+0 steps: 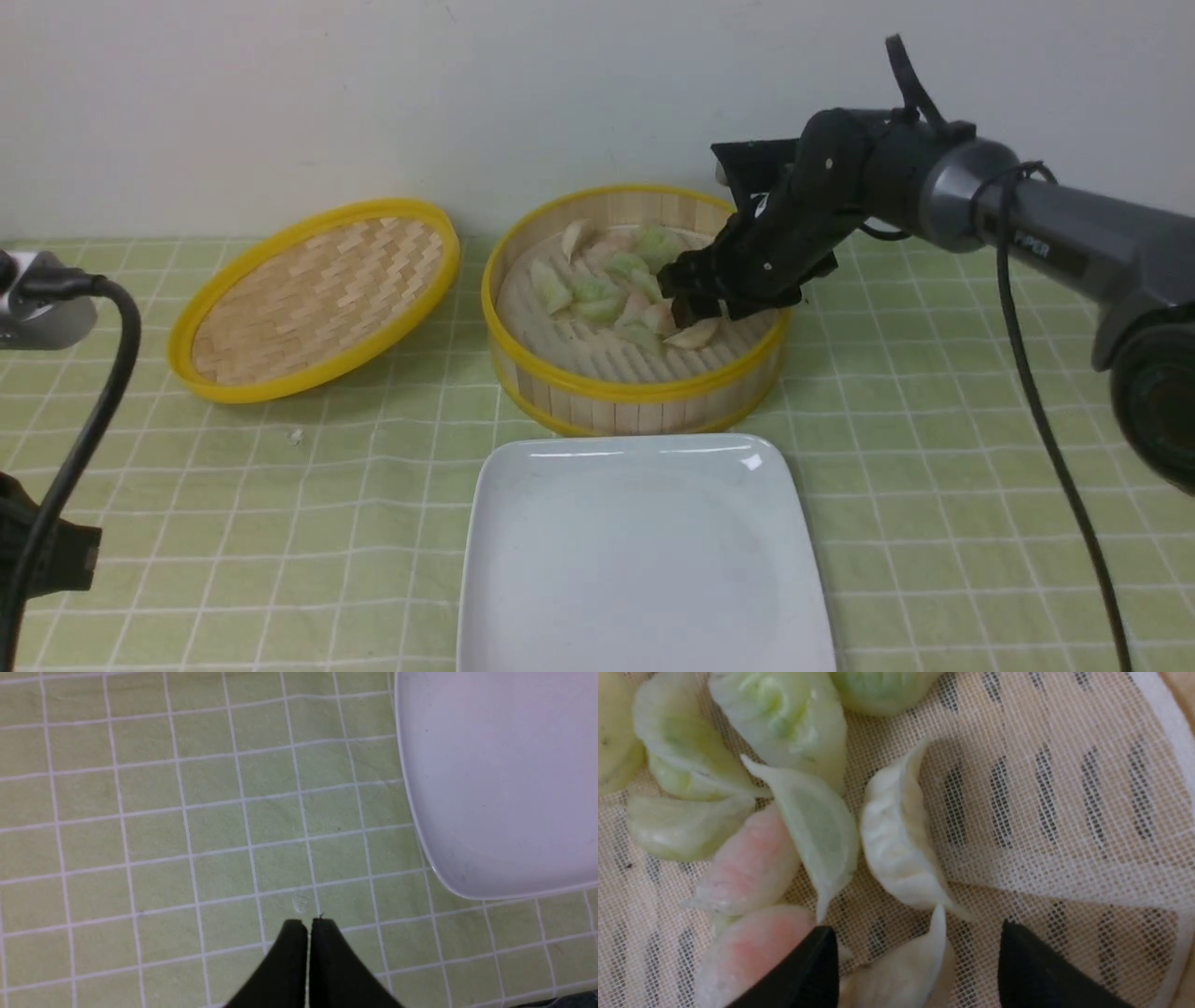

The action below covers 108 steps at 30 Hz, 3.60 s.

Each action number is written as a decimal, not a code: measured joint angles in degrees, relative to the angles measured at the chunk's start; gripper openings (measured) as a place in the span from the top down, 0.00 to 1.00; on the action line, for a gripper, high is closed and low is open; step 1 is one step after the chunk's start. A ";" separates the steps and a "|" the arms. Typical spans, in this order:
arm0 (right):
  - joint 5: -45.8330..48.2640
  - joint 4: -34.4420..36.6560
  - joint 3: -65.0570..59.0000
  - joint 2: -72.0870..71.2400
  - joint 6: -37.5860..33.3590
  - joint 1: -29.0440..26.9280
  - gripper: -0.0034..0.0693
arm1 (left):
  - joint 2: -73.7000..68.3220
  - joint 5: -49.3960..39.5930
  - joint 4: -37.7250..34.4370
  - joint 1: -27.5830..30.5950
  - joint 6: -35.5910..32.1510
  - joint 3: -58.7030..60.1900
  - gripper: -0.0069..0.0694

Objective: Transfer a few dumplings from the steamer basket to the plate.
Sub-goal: Use the right arm to grab a dumpling from inside the steamer, then use the right arm to put the dumpling into the plate, then use the left arm to grab a dumpling from the steamer

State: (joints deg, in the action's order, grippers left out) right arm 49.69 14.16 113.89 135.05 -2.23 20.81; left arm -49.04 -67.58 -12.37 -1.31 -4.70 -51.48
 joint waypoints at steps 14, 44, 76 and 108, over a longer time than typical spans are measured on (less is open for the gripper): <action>18.03 -2.45 10.22 -4.55 0.06 0.04 0.79 | 0.00 0.00 0.00 0.00 0.00 0.00 0.92; 12.19 10.83 -33.21 -21.82 -9.77 9.06 0.61 | -26.93 6.05 -8.17 -5.34 -10.40 -16.82 0.92; 21.40 6.47 -33.28 -46.43 -6.74 9.06 0.36 | -82.56 26.28 -3.82 -16.99 -30.03 -61.28 0.30; 21.56 6.30 -33.28 -46.43 -6.58 9.06 0.36 | -80.92 25.18 9.78 -20.91 -26.63 -61.61 0.84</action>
State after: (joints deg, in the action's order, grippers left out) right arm 71.25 20.45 80.61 88.62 -8.82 29.87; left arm -129.96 -42.41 -2.59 -22.23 -31.33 -113.09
